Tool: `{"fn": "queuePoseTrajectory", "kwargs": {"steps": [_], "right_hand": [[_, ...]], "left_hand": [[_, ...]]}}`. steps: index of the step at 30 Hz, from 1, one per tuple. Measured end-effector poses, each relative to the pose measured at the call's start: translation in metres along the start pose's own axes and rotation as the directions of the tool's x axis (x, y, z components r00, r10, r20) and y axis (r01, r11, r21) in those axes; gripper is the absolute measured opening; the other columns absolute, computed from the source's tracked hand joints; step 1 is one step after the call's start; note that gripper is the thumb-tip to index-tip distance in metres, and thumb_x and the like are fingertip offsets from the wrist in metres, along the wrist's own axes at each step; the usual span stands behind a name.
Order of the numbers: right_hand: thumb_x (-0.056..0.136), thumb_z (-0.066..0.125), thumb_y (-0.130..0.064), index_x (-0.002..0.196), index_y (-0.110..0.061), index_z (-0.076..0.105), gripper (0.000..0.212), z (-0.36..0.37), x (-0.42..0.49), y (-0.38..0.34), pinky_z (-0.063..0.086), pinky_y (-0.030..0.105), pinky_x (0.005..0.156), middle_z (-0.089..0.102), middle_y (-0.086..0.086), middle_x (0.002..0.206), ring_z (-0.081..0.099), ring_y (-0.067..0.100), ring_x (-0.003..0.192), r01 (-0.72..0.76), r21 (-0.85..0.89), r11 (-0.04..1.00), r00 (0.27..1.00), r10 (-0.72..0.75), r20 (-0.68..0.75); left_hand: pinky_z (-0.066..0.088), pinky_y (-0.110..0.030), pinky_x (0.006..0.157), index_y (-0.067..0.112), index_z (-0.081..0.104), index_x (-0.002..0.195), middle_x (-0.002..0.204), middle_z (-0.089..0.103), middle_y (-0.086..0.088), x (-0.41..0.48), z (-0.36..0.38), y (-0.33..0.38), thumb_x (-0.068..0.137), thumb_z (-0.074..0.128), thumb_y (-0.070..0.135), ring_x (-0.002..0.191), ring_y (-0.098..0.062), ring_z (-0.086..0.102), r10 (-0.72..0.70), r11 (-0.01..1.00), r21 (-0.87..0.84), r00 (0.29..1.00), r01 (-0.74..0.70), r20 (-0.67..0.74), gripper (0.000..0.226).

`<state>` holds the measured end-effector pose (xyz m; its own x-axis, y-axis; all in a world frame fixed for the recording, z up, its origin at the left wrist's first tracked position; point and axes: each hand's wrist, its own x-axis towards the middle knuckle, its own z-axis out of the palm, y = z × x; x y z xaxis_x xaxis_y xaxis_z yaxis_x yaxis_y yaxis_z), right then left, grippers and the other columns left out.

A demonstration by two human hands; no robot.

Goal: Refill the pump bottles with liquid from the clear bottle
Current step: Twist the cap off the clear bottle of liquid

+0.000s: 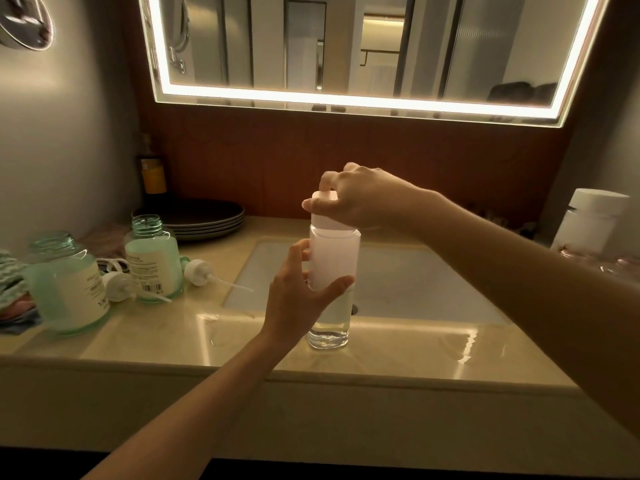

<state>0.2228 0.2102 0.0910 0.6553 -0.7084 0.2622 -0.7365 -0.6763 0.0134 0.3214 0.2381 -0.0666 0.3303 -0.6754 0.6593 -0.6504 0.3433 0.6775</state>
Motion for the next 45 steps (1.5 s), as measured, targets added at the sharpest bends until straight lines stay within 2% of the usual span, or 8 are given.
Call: {"fn": "queuePoseTrajectory", "kwargs": {"steps": [7,12,19,23,26,36,41,45], "right_hand": [[0.085,0.046,-0.058,0.147,-0.028,0.015,0.075,-0.006,0.000,0.002,0.035,0.042,0.104,0.017,0.006,0.155,0.030,0.031,0.136,-0.014,0.254,0.967,0.995,-0.012,0.104],[0.089,0.040,-0.058,0.142,-0.022,0.029,0.065,0.005,0.002,0.003,0.041,0.034,0.093,0.032,0.009,0.145,0.044,0.025,0.118,-0.030,0.187,0.982,0.994,0.011,0.106],[0.087,0.058,-0.039,0.144,-0.032,0.021,0.068,0.002,0.000,0.016,0.037,0.025,0.088,0.032,0.001,0.148,0.043,0.018,0.118,0.026,0.456,0.889,0.985,-0.099,0.138],[0.078,0.047,-0.066,0.144,-0.029,0.024,0.078,0.004,0.004,0.014,0.041,0.039,0.099,0.029,0.005,0.148,0.041,0.029,0.126,-0.022,0.281,0.960,0.994,-0.010,0.112],[0.081,0.044,-0.066,0.133,-0.019,0.044,0.070,0.008,0.003,0.009,0.046,0.031,0.084,0.039,0.007,0.132,0.048,0.021,0.105,-0.015,0.176,0.984,0.999,0.007,0.051],[0.087,0.060,-0.034,0.135,-0.028,0.035,0.055,0.007,0.001,0.020,0.044,0.024,0.083,0.037,0.002,0.140,0.045,0.020,0.115,0.012,0.503,0.864,0.984,-0.100,0.149],[0.080,0.045,-0.066,0.143,-0.027,0.025,0.076,0.007,0.004,0.015,0.042,0.039,0.096,0.024,0.006,0.149,0.038,0.030,0.128,-0.019,0.285,0.958,0.999,0.005,0.049],[0.084,0.042,-0.063,0.132,-0.017,0.043,0.067,0.011,0.003,0.012,0.045,0.028,0.082,0.043,0.008,0.130,0.049,0.020,0.102,0.024,0.178,0.984,1.000,-0.025,0.003]], "left_hand": [[0.048,-0.013,0.069,0.012,0.038,0.131,0.128,0.053,-0.007,0.000,0.000,0.001,0.061,0.062,0.059,0.102,-0.023,0.061,-0.003,1.000,0.003,1.000,0.003,-0.004,0.087],[0.047,-0.013,0.069,0.012,0.038,0.130,0.127,0.053,-0.007,-0.001,0.000,0.001,0.061,0.062,0.059,0.102,-0.022,0.061,-0.005,1.000,0.010,1.000,0.005,-0.007,0.087],[0.050,-0.017,0.071,0.012,0.038,0.131,0.127,0.053,-0.007,0.000,0.001,0.001,0.061,0.062,0.059,0.103,-0.023,0.061,-0.004,1.000,0.008,1.000,0.004,-0.012,0.087],[0.054,-0.024,0.073,0.012,0.038,0.131,0.127,0.053,-0.008,-0.001,0.000,0.001,0.062,0.063,0.058,0.101,-0.024,0.061,-0.006,1.000,0.008,1.000,0.007,-0.013,0.087],[0.054,-0.024,0.072,0.012,0.038,0.131,0.127,0.053,-0.008,0.000,0.001,0.001,0.061,0.062,0.060,0.101,-0.025,0.062,-0.009,1.000,0.012,1.000,0.009,-0.011,0.088],[0.052,-0.022,0.073,0.011,0.038,0.131,0.127,0.053,-0.008,-0.001,0.001,0.002,0.062,0.062,0.057,0.103,-0.024,0.061,-0.011,1.000,0.006,1.000,0.011,-0.014,0.087],[0.053,-0.023,0.073,0.013,0.038,0.131,0.128,0.052,-0.008,0.000,0.001,0.000,0.062,0.062,0.059,0.102,-0.023,0.061,-0.009,1.000,0.002,1.000,0.009,-0.010,0.087],[0.053,-0.021,0.070,0.012,0.039,0.130,0.127,0.053,-0.008,0.000,0.001,0.000,0.062,0.063,0.059,0.101,-0.023,0.061,-0.005,1.000,0.004,1.000,0.005,-0.012,0.087]]}}
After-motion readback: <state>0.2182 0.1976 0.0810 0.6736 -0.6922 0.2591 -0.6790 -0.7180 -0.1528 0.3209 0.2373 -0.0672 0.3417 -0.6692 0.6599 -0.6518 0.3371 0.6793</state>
